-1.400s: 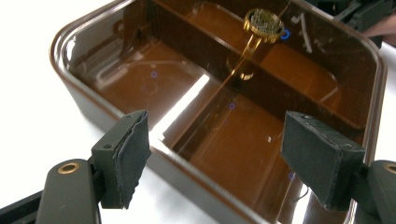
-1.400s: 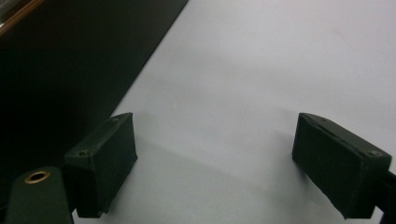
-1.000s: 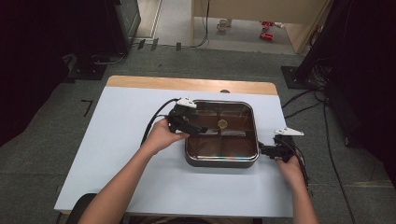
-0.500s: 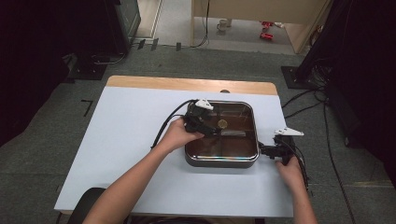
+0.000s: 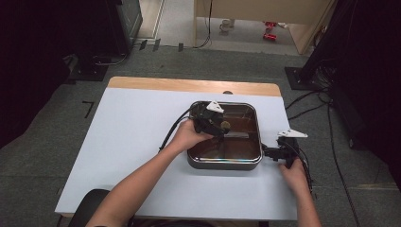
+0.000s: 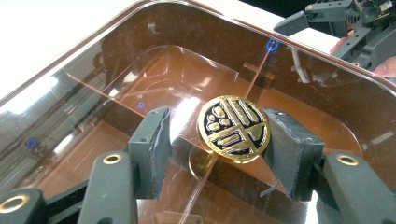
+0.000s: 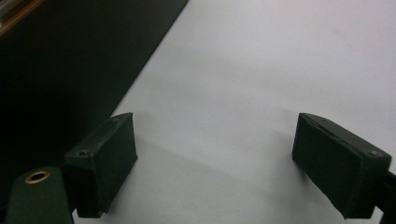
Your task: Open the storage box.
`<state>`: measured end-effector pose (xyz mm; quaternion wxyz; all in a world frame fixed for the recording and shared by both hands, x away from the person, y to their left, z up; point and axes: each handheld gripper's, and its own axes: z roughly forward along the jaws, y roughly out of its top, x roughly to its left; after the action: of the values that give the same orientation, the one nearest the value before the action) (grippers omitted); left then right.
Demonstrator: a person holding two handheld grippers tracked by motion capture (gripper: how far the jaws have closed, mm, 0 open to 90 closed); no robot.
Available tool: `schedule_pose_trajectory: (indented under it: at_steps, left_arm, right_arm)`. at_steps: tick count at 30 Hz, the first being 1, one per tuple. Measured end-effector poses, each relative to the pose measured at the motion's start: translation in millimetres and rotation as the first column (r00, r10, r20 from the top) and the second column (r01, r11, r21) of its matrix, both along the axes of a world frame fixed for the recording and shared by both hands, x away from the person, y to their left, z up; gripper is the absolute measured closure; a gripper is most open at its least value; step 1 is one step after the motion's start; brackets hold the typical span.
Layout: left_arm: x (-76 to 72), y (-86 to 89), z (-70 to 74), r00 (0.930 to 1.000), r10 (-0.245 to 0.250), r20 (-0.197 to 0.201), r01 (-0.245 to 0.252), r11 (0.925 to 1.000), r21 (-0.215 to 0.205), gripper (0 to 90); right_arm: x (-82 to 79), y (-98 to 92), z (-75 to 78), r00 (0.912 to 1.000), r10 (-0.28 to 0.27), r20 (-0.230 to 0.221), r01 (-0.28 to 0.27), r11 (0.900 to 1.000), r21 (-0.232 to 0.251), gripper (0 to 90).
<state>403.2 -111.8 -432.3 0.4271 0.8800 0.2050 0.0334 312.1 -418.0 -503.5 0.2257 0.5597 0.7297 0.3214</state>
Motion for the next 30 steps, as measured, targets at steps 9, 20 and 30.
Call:
schedule_pose_trajectory:
  at_steps: [9, 20, 30]
  left_arm:
    - [-1.5, 0.6, 0.3, 0.9991, -0.039, -0.014, 0.039, 0.9991, -0.019, 58.7]
    - [-2.0, 0.8, 3.9, 0.9991, -0.040, -0.012, 0.040, 0.9992, -0.001, 59.5]
    - [-3.3, 8.9, 28.4, 0.9989, -0.046, -0.004, 0.046, 0.9986, -0.025, 59.5]
  right_arm:
    - [0.1, -0.1, 0.0, 1.0000, 0.000, 0.000, 0.000, 1.000, 0.001, 12.9]
    - [0.0, -0.1, 0.0, 1.0000, 0.000, 0.000, 0.000, 1.000, 0.001, 12.9]
    - [0.0, -0.1, 0.0, 1.0000, 0.000, -0.001, 0.000, 1.000, 0.001, 12.9]
